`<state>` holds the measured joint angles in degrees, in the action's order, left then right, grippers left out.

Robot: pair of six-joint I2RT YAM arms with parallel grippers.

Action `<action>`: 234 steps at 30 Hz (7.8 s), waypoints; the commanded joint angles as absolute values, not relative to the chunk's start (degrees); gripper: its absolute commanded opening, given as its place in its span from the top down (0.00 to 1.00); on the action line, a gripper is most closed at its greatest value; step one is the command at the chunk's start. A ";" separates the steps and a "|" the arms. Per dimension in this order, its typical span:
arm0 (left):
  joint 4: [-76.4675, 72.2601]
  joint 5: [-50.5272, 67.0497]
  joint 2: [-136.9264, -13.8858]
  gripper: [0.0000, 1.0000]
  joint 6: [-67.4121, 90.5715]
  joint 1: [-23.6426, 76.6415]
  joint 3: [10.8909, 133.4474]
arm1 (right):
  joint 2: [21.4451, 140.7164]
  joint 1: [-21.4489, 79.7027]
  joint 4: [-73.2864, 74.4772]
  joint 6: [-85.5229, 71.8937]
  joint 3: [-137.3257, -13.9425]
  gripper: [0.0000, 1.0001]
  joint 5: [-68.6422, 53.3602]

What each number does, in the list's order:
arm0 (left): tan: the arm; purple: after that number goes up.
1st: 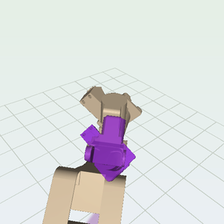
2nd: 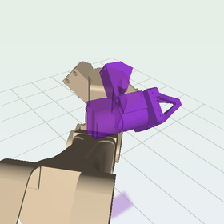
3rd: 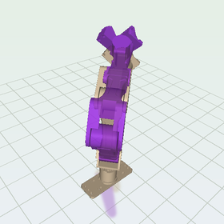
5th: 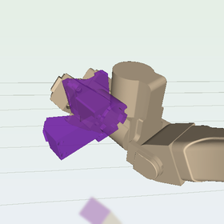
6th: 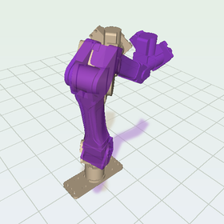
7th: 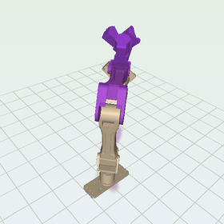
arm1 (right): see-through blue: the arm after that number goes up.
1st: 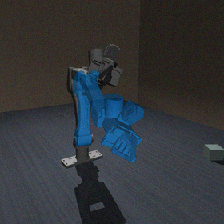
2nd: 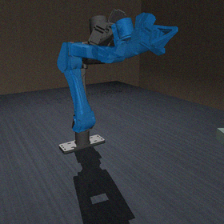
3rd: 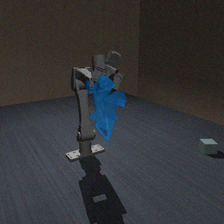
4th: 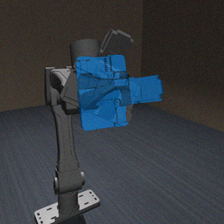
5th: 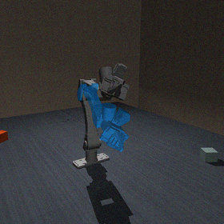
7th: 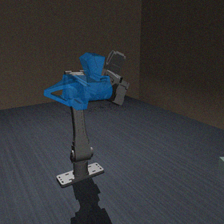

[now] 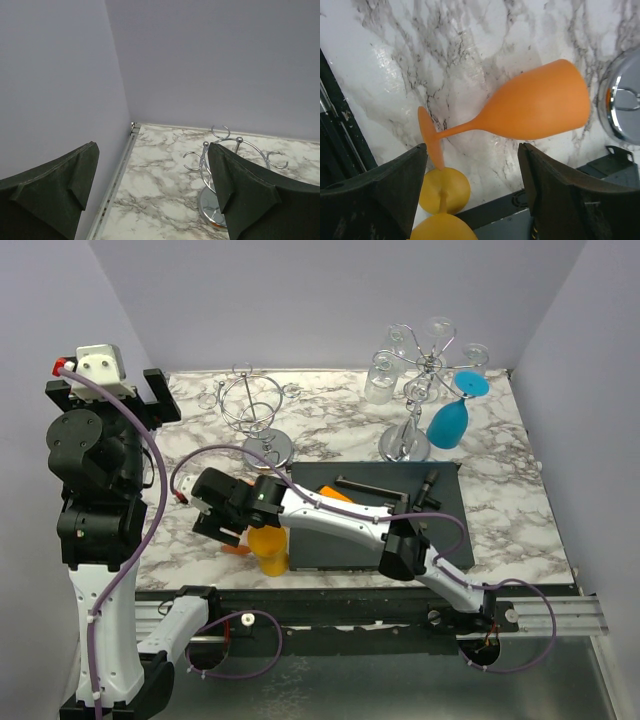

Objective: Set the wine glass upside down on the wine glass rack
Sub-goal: Pick up the wine glass at the center of the board, then turn the wine glass upside down at the wine rack.

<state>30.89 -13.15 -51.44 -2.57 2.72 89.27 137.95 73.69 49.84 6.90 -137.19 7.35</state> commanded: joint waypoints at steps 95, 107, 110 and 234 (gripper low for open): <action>40.34 38.87 -55.89 0.62 2.03 2.46 89.54 | 68.50 71.91 -5.48 -7.59 -79.64 0.99 27.00; 39.81 35.50 -53.59 1.00 -13.77 2.46 89.21 | 67.36 71.92 -3.82 -11.34 -75.55 0.60 24.45; 39.81 32.31 -52.36 1.00 -24.22 2.43 88.87 | 67.09 71.94 -0.17 -12.33 -74.86 0.32 25.92; 24.23 21.52 -64.43 1.00 -84.71 0.53 66.10 | 56.83 71.94 3.25 -20.23 -55.81 0.38 38.52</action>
